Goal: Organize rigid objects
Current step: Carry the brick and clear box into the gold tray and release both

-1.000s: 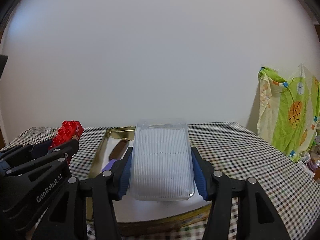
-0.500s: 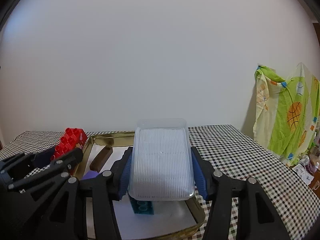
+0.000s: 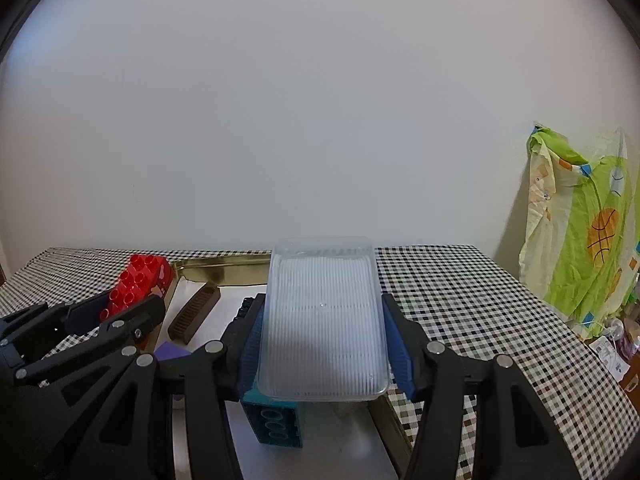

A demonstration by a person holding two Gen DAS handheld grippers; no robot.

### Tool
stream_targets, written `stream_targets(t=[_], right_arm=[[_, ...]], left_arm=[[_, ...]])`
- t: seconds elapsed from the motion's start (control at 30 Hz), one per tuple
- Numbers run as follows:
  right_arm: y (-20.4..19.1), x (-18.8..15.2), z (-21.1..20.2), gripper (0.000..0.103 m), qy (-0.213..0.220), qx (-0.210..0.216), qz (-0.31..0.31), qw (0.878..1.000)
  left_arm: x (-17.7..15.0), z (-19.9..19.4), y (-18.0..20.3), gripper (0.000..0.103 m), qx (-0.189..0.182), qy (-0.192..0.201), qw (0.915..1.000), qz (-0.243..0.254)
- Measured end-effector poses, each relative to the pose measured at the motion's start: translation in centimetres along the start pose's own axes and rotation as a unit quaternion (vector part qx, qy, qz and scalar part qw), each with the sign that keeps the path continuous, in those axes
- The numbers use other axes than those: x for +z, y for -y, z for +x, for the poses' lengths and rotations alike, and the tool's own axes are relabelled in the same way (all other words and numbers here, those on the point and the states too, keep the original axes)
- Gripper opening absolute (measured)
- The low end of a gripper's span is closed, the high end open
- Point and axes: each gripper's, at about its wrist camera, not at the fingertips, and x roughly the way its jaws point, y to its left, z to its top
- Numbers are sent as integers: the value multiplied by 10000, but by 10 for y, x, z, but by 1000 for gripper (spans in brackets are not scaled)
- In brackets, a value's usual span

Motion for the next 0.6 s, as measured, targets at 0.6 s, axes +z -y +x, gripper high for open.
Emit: stream_targets(t=[0.6], right_arm=[[11, 44, 57, 57, -648, 453, 97, 9968]], left_arm=[[28, 35, -11, 31, 288, -573, 9979, -29]])
